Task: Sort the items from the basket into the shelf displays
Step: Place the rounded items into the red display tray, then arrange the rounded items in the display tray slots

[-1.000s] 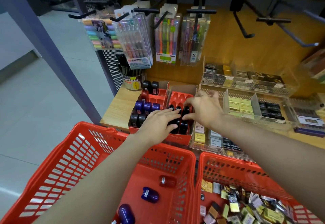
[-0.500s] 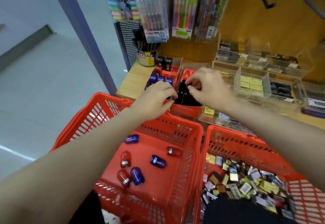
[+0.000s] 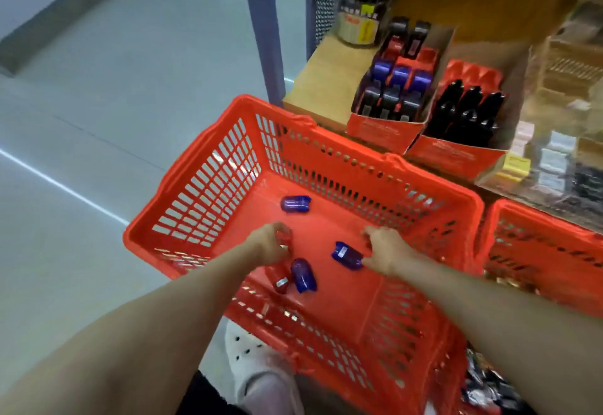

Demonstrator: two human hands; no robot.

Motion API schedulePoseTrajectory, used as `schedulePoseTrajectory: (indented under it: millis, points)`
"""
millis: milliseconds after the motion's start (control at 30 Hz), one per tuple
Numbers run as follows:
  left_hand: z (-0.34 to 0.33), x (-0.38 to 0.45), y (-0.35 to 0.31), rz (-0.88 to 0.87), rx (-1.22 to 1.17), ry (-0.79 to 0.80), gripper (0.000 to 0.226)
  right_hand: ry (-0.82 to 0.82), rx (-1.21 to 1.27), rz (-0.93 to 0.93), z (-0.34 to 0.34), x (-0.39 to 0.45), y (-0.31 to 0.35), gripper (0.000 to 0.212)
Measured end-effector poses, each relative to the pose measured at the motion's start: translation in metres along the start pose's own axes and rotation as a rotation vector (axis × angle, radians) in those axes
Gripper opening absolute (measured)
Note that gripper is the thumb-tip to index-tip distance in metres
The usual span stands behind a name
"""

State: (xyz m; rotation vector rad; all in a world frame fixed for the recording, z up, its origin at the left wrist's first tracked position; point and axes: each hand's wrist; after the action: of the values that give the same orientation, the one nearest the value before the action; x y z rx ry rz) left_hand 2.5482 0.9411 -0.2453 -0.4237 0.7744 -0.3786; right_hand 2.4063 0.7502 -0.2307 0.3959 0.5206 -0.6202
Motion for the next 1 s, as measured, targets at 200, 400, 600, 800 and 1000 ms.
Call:
schedulePoseTrajectory:
  millis: [200, 400, 600, 800, 1000]
  points:
    - [-0.007, 0.053, 0.029, -0.024, -0.008, -0.293, 0.045, -0.043, -0.078, 0.005, -0.075, 0.028, 0.016, 0.08]
    - [0.0, 0.091, 0.015, -0.237, 0.123, -0.271, 0.051, 0.019, 0.073, 0.046, -0.086, 0.035, 0.026, 0.054]
    - [-0.021, 0.113, 0.006, -0.28, 0.406, -0.202, 0.061, -0.018, 0.245, 0.015, -0.095, 0.023, 0.066, 0.042]
    - [-0.022, 0.103, 0.016, -0.109, 0.111, -0.23, 0.046, -0.085, 0.081, -0.057, -0.116, 0.022, 0.078, 0.047]
    - [0.031, 0.061, -0.026, -0.084, -0.405, -0.104, 0.03, -0.012, 0.274, -0.105, -0.027, 0.021, 0.054, 0.038]
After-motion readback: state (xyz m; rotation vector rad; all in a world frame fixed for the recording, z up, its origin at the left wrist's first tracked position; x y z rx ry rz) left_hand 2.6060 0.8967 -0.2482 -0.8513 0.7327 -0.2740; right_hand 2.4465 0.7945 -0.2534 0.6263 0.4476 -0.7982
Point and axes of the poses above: each hand's wrist, its own x-axis towards the middle knuckle, its own z-axis out of the back of the hand, y = z × x, and after that the axes turned 7 degrees about -y, right-handed
